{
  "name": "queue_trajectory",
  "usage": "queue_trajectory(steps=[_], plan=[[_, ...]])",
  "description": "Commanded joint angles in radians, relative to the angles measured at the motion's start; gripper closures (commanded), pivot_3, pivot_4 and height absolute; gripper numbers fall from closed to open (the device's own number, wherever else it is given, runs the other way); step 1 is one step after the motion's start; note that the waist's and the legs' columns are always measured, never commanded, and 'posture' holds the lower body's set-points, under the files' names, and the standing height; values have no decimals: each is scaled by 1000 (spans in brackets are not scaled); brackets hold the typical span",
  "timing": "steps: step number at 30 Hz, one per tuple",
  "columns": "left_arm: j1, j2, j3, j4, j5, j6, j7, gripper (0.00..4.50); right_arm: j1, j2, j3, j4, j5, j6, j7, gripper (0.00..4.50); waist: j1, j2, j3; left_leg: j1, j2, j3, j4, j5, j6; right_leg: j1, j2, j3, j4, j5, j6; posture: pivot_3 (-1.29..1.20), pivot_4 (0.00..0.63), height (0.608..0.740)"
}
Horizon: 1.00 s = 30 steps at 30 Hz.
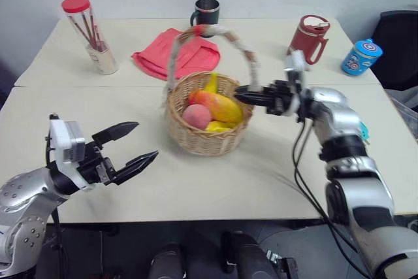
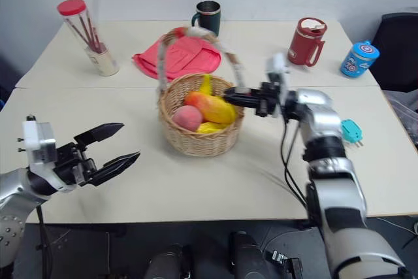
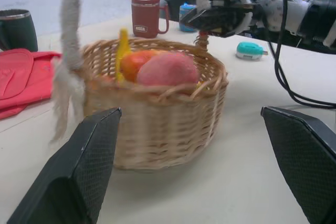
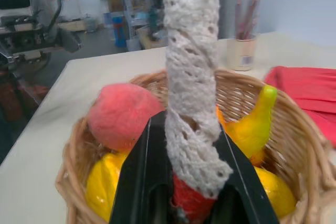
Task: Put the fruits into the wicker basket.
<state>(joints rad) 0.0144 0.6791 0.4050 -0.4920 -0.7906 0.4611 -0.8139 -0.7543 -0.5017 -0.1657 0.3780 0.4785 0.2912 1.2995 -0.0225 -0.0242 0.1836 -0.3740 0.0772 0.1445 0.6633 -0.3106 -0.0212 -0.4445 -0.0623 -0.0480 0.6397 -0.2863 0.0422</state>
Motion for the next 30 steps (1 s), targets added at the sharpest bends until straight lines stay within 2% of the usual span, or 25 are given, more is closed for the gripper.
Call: queue_trajectory(steps=[1,4,7,14,20,26,27,30], plan=[[-60,1,-33,43,13,-30,-27,0,102,-37,-141,-289,96,92,-193,4289,-4,0,0,0,0,1,1,0,0,0,1,1,0,1,1,0,150,740],[-105,6,-65,87,24,-34,-53,0,206,-52,-214,-420,114,131,-320,4289,-14,0,0,2,-1,4,0,-1,1,0,1,2,1,2,3,0,150,740],[-181,23,-107,157,39,-34,-98,0,327,-56,-297,-480,29,73,-488,4289,-10,0,0,3,-5,3,0,0,1,0,2,3,2,2,3,0,150,740],[-278,25,-158,240,70,-36,-157,0,415,-50,-297,-447,-46,30,-658,4289,-11,0,0,4,-6,5,0,0,1,0,2,5,3,2,3,0,150,740],[-291,30,-159,264,81,-31,-182,0,445,-31,-280,-496,-18,24,-694,2331,-9,0,0,4,-6,4,0,0,1,0,3,6,3,2,3,0,150,740],[-181,105,-132,283,114,-27,-249,0,550,-138,-356,-533,53,-36,-522,278,-8,0,0,4,-7,5,0,0,1,0,2,6,2,1,3,0,150,740],[-148,117,-123,297,138,-56,-262,0,579,-170,-369,-522,49,-65,-473,16,-7,0,0,4,-6,5,-1,0,1,0,2,6,2,1,3,0,150,740],[-62,142,-96,350,225,-163,-279,0,655,-257,-397,-476,41,-145,-339,16,-7,0,0,4,-7,5,-1,-1,3,0,3,5,1,1,4,0,150,740]])
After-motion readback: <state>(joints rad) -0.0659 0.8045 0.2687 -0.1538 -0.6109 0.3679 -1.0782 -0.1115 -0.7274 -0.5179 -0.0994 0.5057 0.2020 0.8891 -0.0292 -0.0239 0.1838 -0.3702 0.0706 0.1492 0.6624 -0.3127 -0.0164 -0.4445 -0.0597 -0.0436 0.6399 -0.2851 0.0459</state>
